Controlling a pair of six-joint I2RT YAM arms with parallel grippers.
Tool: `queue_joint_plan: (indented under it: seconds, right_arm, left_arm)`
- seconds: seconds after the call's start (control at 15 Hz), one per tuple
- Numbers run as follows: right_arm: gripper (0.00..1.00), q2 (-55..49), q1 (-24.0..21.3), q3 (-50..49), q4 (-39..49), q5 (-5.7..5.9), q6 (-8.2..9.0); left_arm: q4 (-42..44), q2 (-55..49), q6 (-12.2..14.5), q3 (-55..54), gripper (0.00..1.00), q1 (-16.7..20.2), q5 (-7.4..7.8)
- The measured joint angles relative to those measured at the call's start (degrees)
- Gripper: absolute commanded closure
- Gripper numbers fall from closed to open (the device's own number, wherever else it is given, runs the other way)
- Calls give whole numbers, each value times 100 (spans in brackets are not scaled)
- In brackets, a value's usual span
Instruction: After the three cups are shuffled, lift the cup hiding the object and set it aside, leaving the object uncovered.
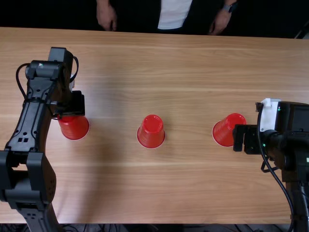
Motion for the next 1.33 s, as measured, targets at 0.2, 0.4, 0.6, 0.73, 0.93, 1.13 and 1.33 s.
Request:
queue_joint_plan:
  seconds: [0.2,0.4,0.6,0.73,0.93,1.13,1.33]
  right_arm:
    - [0,2,0,0,0,0,0]
    - [0,0,2,0,0,-2,-2]
    - [0,0,0,0,2,-2,2]
    - [0,0,0,0,2,0,2]
    - [0,0,0,0,2,-2,4]
    - [0,0,0,0,2,0,2]
    - [0,0,0,0,4,0,2]
  left_arm:
    - [-9,0,-11,-2,96,0,0]
    - [-17,-2,-22,-2,96,0,-2]
    - [-111,-457,-28,-55,96,0,2]
    - [-280,-1161,-35,-55,96,2,-2]
    - [-514,-1781,-42,-55,96,319,37]
    - [-503,-1878,-59,-55,95,1255,-17]
    - [-494,-1880,-57,-55,95,1832,-50]
